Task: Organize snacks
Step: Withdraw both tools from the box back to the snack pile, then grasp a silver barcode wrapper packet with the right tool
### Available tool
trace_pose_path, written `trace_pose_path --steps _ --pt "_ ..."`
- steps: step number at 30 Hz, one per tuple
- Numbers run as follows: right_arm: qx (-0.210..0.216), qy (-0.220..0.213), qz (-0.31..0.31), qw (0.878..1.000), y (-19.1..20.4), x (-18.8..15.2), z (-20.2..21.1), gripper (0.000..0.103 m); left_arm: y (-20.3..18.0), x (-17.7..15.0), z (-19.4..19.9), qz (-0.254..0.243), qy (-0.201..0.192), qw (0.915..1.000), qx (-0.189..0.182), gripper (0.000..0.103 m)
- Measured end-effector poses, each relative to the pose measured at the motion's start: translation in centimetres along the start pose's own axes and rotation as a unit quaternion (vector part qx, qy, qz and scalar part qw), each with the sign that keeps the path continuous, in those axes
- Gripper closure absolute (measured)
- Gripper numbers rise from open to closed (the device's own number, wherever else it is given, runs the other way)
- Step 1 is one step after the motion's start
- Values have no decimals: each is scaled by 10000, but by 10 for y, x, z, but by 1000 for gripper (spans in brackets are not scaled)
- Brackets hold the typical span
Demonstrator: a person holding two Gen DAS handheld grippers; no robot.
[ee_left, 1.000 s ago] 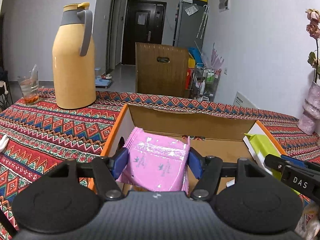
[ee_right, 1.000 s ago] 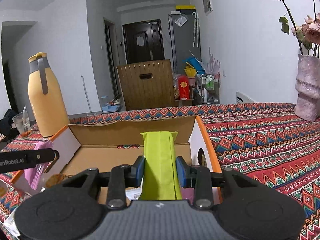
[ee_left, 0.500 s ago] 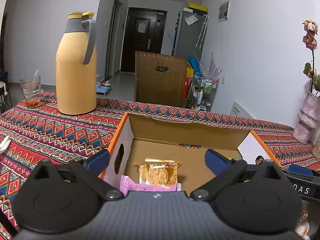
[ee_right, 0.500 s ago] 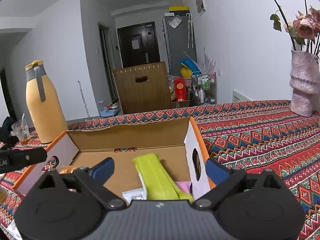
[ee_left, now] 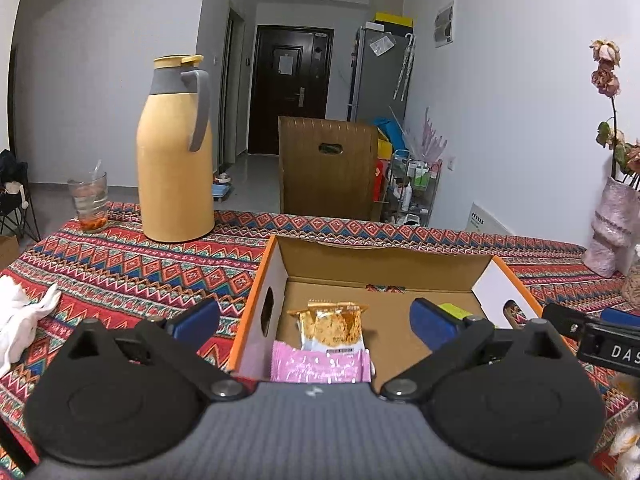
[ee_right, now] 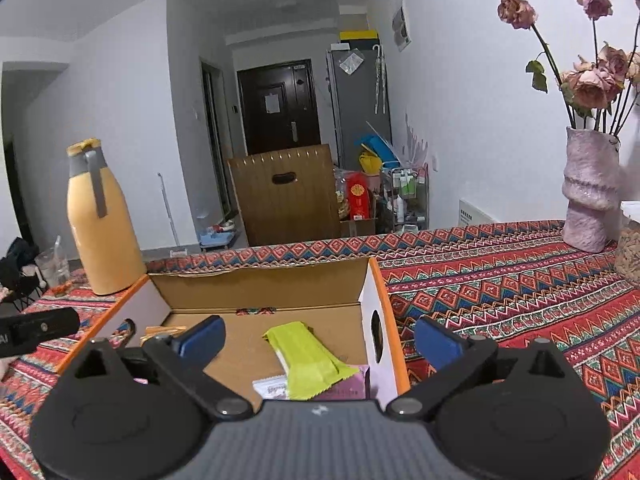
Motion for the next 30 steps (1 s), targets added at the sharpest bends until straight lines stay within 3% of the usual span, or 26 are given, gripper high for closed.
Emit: trace_pose_path --steps 9,30 --pt "53 -46 11 10000 5 -13 44 2 4 -17 41 -106 55 9999 -108 0" --pt "419 365 481 9973 35 -90 126 0 30 -98 104 15 629 9978 -226 0"
Point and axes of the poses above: each gripper's, at about its wrist camera, not at the fingertips, and z roughly against the way its jaws point, y to its left, x to its top, the point moved 10 cm from there along -z, roughly the way its jaws point, and after that the axes turned 2 degrees about -y, right-handed, at the moved point
